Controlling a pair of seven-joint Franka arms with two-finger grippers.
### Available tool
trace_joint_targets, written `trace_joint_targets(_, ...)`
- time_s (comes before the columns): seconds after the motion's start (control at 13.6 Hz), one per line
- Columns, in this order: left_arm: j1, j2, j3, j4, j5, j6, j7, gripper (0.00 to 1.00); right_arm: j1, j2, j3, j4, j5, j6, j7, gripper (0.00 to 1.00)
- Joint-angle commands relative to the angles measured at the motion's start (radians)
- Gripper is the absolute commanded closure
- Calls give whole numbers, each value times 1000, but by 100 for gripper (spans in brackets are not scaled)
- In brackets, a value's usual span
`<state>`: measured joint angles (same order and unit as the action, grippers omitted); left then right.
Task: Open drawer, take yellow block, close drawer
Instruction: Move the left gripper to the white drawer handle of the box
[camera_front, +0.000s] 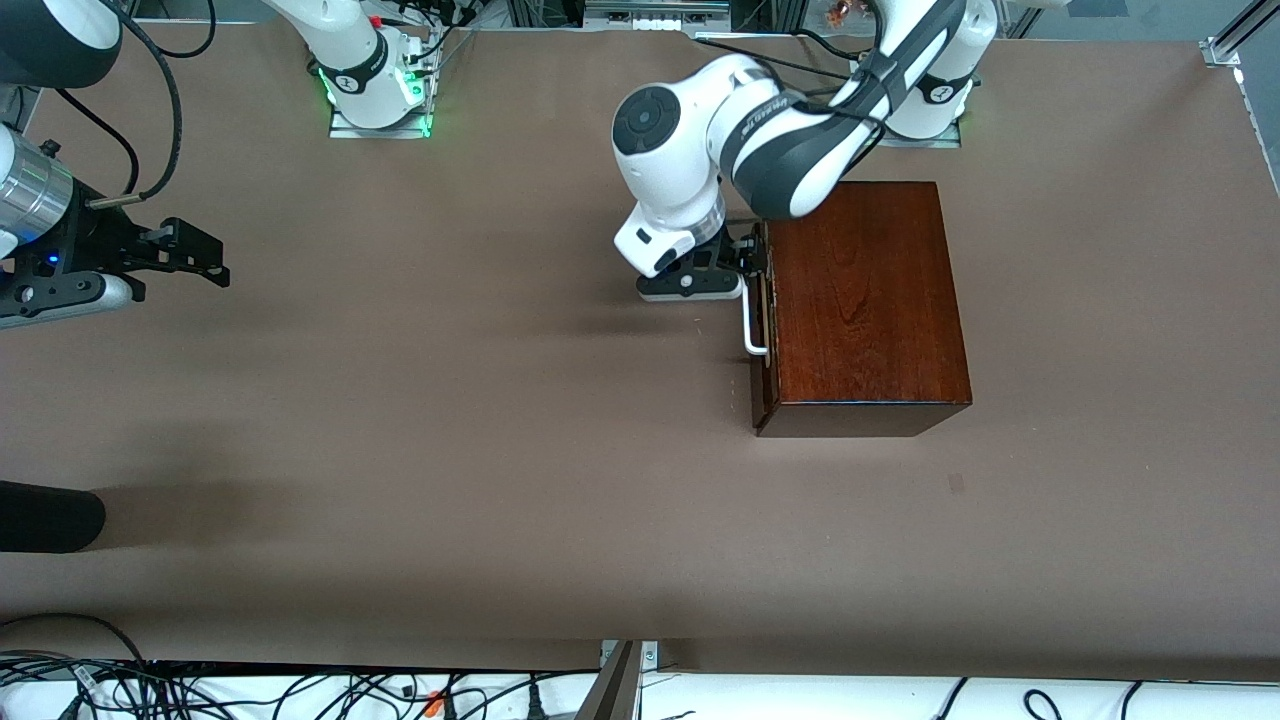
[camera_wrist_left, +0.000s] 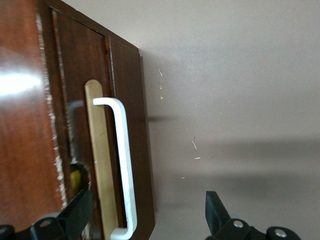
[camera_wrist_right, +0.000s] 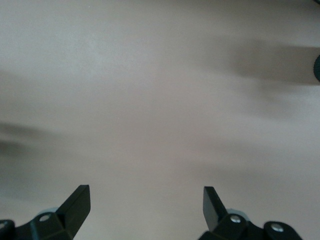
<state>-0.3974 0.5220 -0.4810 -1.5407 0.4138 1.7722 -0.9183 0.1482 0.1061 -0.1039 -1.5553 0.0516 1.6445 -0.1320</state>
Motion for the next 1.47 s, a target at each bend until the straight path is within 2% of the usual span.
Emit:
trace_joint_targets(0.0,-3,15,5,-25,59,33,4,0,-7,0,3,12,19,-5,-1,0)
trace_joint_targets(0.51,20,35,5,-90,103,70,-4,0,-4,0,4,12,19,-6,-1,0)
trace_joint_targets(1.4,3,122,21,-36,148,81,-96,0,-5,0,4,12,19,-6,-1,0)
